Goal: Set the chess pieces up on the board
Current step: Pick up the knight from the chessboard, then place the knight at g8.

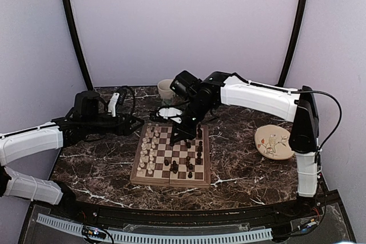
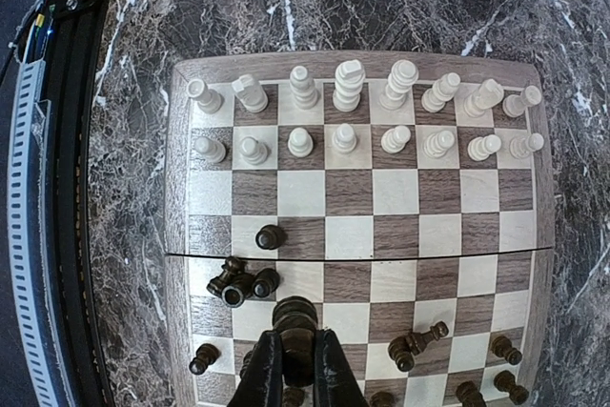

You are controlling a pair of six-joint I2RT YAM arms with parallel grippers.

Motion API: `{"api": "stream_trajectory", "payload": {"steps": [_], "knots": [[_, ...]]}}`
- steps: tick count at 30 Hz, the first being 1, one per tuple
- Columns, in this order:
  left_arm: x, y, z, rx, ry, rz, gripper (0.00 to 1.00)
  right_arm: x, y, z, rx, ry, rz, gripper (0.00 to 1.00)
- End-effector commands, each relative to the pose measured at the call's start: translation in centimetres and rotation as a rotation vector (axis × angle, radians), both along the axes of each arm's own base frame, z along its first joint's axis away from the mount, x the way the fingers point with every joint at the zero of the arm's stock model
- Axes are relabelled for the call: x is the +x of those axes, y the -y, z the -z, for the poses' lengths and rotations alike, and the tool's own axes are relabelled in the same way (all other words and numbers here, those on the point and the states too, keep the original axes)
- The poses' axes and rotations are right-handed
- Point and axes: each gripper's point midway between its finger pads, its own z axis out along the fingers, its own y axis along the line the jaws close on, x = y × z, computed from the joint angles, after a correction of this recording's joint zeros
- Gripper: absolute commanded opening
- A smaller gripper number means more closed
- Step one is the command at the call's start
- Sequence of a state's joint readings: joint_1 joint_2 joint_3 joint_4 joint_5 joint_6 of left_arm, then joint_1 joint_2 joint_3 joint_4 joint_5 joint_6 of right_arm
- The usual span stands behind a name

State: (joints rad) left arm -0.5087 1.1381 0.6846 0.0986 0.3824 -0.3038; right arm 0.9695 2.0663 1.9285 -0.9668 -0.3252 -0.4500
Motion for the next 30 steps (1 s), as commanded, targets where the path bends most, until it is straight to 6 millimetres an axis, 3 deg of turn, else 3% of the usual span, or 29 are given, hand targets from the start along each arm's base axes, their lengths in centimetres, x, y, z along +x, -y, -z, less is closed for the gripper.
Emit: {"api": "stream_trajectory", "payload": {"steps": [1,10,19,23,30], "knots": [[-0.6,-0.1,-1.4,-0.050,0.056,0.001,0.58,0.6,0.8,-3.2,0.062,0.062,0.000,0.04],[1.1,0.3,-2.7,0.033,0.082,0.008,0.58,-2.4,5.2,-1.9,0.055,0.090,-0.049,0.05],[3.2,0.8,-2.6,0.136,0.113,0.023,0.58,-5.7,8.4,3.6,-0.053,0.124,-0.117,0.06],[2.9,0.8,-2.3,0.128,0.118,0.027,0.58,-6.0,8.8,5.7,-0.089,0.137,-0.117,0.06],[2.9,0.5,-1.8,0.139,0.110,0.019,0.58,-5.0,8.3,7.3,-0.112,0.170,-0.096,0.05]]}}
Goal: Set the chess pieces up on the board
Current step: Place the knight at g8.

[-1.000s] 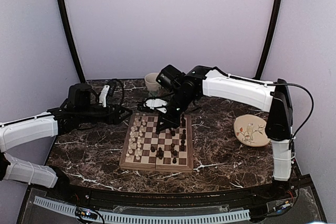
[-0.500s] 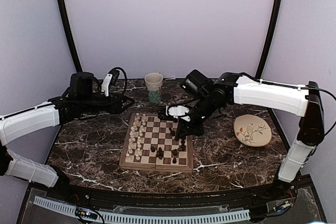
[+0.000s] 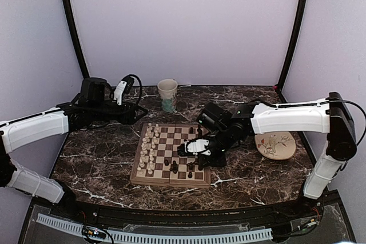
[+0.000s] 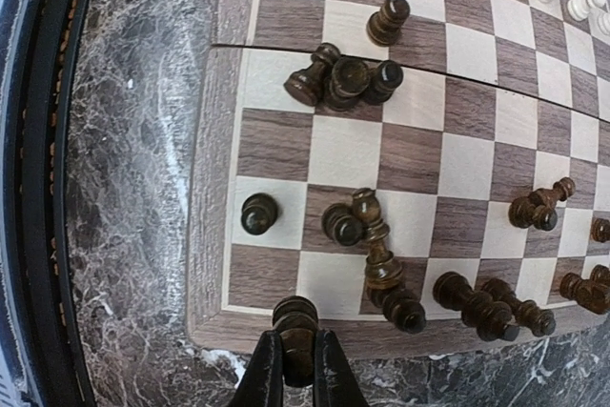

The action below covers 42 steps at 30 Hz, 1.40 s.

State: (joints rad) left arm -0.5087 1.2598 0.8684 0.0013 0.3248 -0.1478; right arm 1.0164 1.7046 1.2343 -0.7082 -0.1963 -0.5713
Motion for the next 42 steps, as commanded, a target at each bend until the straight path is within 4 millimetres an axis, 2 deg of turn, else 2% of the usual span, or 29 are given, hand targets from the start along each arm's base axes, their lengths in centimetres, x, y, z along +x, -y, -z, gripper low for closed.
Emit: {"api": "stream_trajectory", "payload": {"steps": [1,14,17,19,23,28,31,33,37,42], "knots": [[-0.3,-0.2,0.1,0.011,0.016,0.003,0.58,1.3,-1.1,0.8,0.013,0.061,0.009,0.05],[-0.3,0.0,0.8,0.009,-0.004,0.012,0.58,1.6,-1.1,2.4,-0.024,0.051,0.019,0.06],[-0.3,0.2,0.9,0.007,-0.008,0.017,0.58,1.6,-1.0,3.0,-0.036,0.044,0.024,0.10],[-0.4,0.2,0.9,0.006,-0.012,0.018,0.58,1.6,-1.1,3.1,-0.036,0.041,0.026,0.16],[-0.4,0.3,1.2,0.003,-0.024,0.023,0.59,2.0,-1.2,2.4,-0.024,0.050,0.039,0.30],[-0.8,0.7,1.0,-0.015,-0.036,0.049,0.58,2.5,-1.4,-0.9,0.042,0.025,0.047,0.33],[-1.0,0.9,0.9,-0.023,-0.036,0.063,0.58,3.1,-1.5,-3.2,0.097,0.018,0.059,0.35],[-1.3,1.2,0.9,-0.026,-0.039,0.079,0.58,4.0,-1.3,-4.0,0.117,0.025,0.084,0.36],[-1.8,1.7,1.3,-0.020,-0.045,0.103,0.58,6.2,-0.8,-3.4,0.103,0.041,0.153,0.36],[-2.4,2.4,1.4,-0.006,-0.041,0.135,0.58,6.4,-1.1,-1.9,0.074,0.006,0.153,0.37]]}}
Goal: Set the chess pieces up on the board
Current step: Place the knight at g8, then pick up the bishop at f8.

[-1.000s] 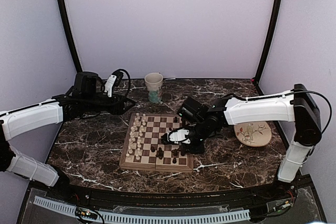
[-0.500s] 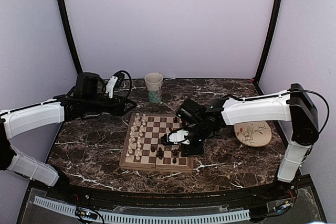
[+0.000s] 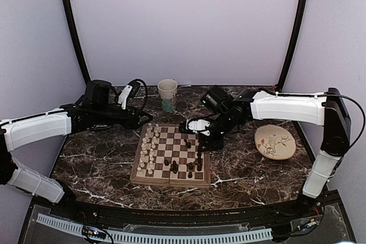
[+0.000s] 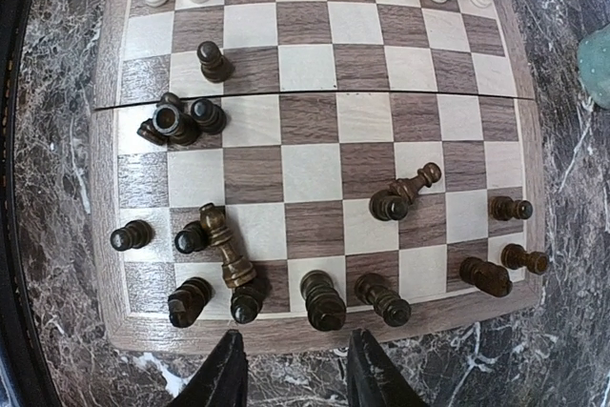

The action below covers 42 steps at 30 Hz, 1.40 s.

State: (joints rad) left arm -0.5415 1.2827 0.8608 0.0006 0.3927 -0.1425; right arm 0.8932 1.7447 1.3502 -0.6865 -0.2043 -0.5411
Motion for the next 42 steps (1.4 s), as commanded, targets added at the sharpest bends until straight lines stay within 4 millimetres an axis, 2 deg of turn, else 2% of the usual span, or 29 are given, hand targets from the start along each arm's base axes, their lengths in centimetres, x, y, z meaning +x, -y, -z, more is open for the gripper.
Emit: {"api": "stream_trajectory", "payload": {"steps": [1,13,17,32,35,42], "knots": [[-0.9,0.7,0.4,0.005,0.000,0.044,0.58,0.0,-0.7,1.1,-0.012,-0.043,0.001,0.37],[-1.1,0.8,0.9,0.015,-0.005,0.052,0.58,-0.4,-0.7,3.0,-0.061,-0.104,-0.010,0.39],[-1.1,0.9,0.9,0.019,-0.002,0.055,0.58,-0.6,-0.7,2.8,-0.051,-0.110,-0.014,0.39],[-1.1,0.8,1.2,0.018,-0.009,0.056,0.58,0.5,-1.0,-2.3,0.023,-0.002,0.003,0.39],[-1.1,0.9,1.2,0.015,-0.010,0.058,0.58,0.1,-0.6,-1.7,0.009,-0.010,-0.007,0.37],[-1.2,0.9,1.3,0.015,-0.011,0.062,0.58,-1.5,0.0,0.4,-0.031,-0.049,-0.057,0.24]]}}
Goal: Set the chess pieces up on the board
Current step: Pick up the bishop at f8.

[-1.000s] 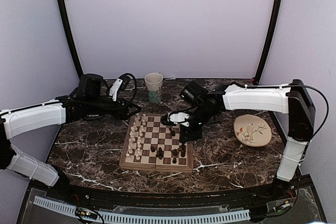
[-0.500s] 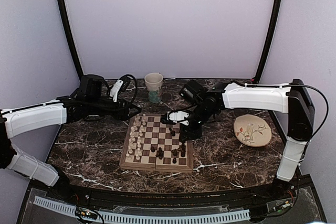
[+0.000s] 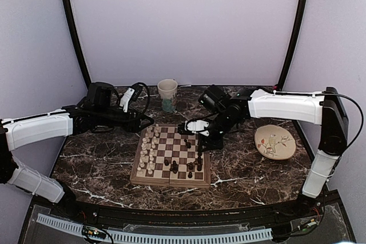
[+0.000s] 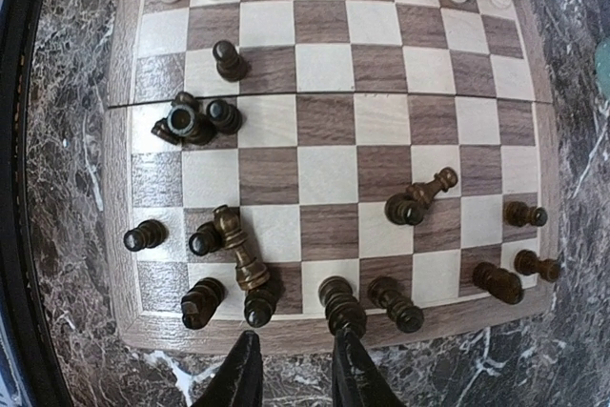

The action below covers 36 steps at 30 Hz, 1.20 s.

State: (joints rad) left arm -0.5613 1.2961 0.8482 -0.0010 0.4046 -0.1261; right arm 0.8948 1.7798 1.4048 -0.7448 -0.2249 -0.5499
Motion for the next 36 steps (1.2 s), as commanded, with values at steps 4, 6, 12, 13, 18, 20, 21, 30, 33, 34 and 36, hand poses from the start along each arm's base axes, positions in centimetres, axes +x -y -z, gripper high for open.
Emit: {"api": "stream_trajectory", "payload": {"steps": [4,6,12,13,18,20,21,30,33,34,36], "knots": [[-0.5,0.3,0.3,0.001,-0.001,0.024,0.58,-1.8,0.4,1.3,-0.040,-0.019,-0.061,0.25],[-0.5,0.3,0.3,-0.001,-0.002,0.025,0.58,-1.8,0.4,1.7,-0.051,-0.018,-0.059,0.27],[-0.5,0.3,0.3,-0.002,-0.004,0.026,0.58,-1.5,0.3,2.4,-0.073,-0.022,-0.045,0.29],[-0.5,0.3,0.3,-0.002,-0.004,0.027,0.58,-1.5,0.3,2.7,-0.080,-0.025,-0.046,0.29],[-0.5,0.3,0.5,0.000,-0.007,0.029,0.58,-1.6,0.2,3.2,-0.095,-0.036,-0.051,0.31],[-0.6,0.4,0.5,0.000,-0.009,0.032,0.58,-1.7,0.1,3.4,-0.097,-0.040,-0.053,0.32],[-0.5,0.4,0.5,0.001,-0.010,0.032,0.58,-1.7,0.1,3.6,-0.100,-0.043,-0.053,0.32],[-0.6,0.5,0.6,-0.001,-0.015,0.037,0.58,-0.8,-0.8,4.1,-0.108,-0.047,-0.030,0.23],[-0.7,0.4,0.7,0.000,-0.017,0.038,0.58,-0.6,-1.2,4.2,-0.105,-0.047,-0.024,0.16],[-0.7,0.5,0.7,0.000,-0.018,0.038,0.58,-0.4,-1.4,4.2,-0.104,-0.048,-0.022,0.15],[-0.7,0.5,0.7,-0.001,-0.020,0.037,0.58,-0.1,-1.6,4.2,-0.103,-0.045,-0.013,0.12]]}}
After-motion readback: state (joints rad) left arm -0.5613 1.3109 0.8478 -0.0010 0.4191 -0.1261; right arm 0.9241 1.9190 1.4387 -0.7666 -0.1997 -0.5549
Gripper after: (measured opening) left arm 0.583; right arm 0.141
